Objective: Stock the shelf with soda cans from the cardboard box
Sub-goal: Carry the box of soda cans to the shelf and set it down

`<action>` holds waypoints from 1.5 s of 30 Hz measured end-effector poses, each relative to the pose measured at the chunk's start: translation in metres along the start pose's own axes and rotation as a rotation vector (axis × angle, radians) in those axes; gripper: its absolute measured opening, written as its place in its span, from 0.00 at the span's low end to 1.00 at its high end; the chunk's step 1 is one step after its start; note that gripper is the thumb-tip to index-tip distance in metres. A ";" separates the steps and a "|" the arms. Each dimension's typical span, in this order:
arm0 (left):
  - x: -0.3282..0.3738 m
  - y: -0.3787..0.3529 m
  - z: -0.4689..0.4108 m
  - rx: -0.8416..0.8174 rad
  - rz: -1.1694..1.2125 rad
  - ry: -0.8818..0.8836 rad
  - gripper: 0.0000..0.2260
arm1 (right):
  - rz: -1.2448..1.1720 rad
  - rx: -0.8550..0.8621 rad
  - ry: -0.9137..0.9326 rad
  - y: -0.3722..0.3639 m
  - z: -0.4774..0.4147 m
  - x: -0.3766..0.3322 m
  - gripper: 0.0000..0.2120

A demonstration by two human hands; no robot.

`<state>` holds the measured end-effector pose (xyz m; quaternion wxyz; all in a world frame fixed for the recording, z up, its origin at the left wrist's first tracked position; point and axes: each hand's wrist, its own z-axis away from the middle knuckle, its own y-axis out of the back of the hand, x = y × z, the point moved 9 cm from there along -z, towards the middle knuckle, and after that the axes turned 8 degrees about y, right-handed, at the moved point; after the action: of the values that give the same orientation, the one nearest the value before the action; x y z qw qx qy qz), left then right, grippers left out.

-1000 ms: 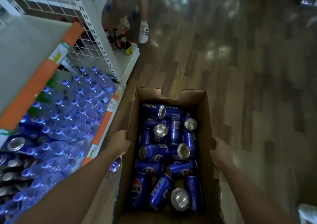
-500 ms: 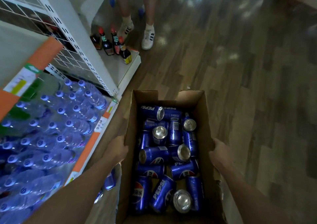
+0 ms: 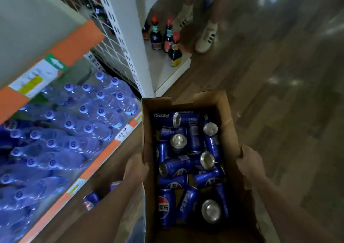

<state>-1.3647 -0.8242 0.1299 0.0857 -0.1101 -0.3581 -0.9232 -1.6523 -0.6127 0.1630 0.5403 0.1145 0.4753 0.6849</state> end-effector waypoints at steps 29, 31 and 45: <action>-0.001 -0.170 -0.074 0.181 0.604 0.518 0.04 | 0.422 -0.300 0.454 -0.077 -0.271 -0.028 0.15; 0.005 -0.170 -0.083 0.200 0.640 0.519 0.08 | 0.422 -0.299 0.452 -0.079 -0.284 -0.032 0.17; 0.024 -0.213 -0.131 0.203 0.682 0.572 0.04 | 0.484 -0.309 0.476 -0.089 -0.339 -0.032 0.16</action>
<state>-1.4565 -0.7599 -0.0946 0.4907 0.0466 -0.3518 -0.7958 -1.8110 -0.8216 -0.0712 0.2478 -0.0217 0.4378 0.8639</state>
